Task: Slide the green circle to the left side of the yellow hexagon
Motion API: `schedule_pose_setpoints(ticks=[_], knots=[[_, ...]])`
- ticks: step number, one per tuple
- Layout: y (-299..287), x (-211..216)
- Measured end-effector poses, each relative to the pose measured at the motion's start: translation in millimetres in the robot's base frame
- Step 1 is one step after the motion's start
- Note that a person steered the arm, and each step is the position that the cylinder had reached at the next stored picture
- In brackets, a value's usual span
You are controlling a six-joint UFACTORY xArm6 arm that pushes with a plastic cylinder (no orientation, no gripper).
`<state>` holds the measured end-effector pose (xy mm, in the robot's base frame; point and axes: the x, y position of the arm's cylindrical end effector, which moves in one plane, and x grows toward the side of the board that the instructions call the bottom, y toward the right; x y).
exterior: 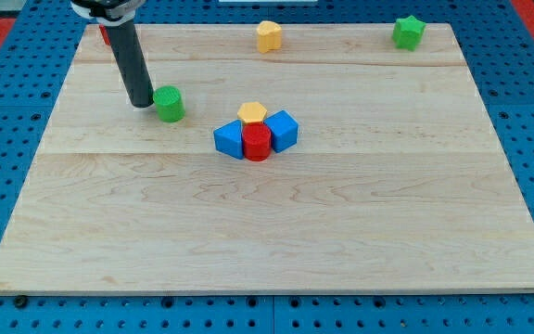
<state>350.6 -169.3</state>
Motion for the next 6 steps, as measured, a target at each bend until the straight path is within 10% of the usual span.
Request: schedule_pose_setpoints(ticks=[6], knots=[[21, 51]])
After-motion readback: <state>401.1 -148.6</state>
